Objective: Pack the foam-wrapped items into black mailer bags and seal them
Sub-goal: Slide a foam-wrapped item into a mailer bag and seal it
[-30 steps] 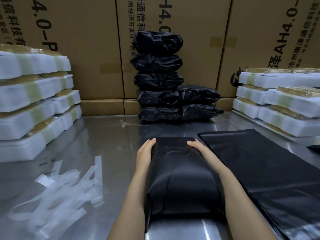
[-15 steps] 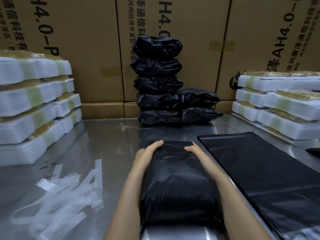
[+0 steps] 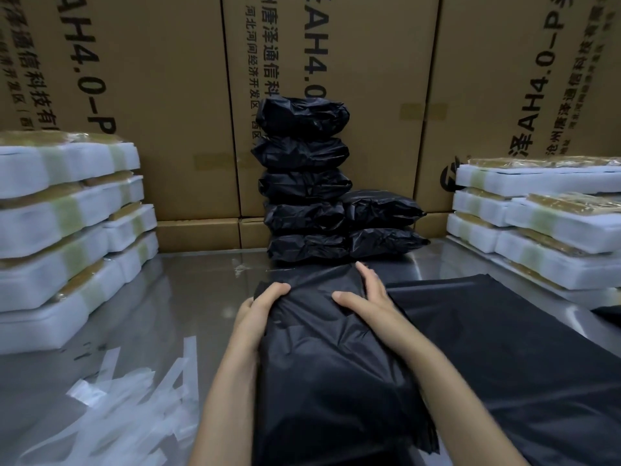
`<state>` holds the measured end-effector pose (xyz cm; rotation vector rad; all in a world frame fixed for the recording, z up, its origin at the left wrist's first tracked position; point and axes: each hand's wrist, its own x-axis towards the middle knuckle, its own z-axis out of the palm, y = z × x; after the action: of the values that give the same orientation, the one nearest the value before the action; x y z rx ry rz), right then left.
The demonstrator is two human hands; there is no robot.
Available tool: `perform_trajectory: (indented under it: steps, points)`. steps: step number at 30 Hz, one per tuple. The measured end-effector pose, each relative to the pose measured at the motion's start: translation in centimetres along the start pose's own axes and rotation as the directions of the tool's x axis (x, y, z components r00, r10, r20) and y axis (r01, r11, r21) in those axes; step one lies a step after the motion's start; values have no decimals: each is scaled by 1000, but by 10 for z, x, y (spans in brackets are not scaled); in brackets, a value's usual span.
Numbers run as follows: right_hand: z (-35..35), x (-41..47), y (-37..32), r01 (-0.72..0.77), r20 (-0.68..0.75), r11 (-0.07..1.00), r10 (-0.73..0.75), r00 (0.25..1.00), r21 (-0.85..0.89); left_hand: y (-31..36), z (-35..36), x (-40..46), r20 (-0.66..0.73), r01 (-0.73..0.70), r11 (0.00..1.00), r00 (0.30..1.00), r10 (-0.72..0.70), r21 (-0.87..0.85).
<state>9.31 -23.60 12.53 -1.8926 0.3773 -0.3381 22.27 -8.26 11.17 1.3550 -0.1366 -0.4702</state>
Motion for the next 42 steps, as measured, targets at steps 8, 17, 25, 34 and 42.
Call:
perform_trajectory:
  steps: [8,17,25,34,42]
  points:
    - [-43,-4,-10,-228,294,973,210,933,29,-3,17,-11,-171,-207,971,968,184,-124]
    - [-134,52,-61,136,-298,986,-159,941,-96,-80,56,21,-74,-303,818,920,385,489]
    - [-199,157,-81,-42,-504,583,-661,556,-811,-77,64,45,-152,-286,824,902,403,489]
    - [-183,274,-56,-217,-314,228,-650,692,-949,-71,79,81,-256,-235,860,890,378,453]
    - [-147,319,-34,-335,-478,346,-545,689,-877,-76,83,89,-261,-289,850,865,429,440]
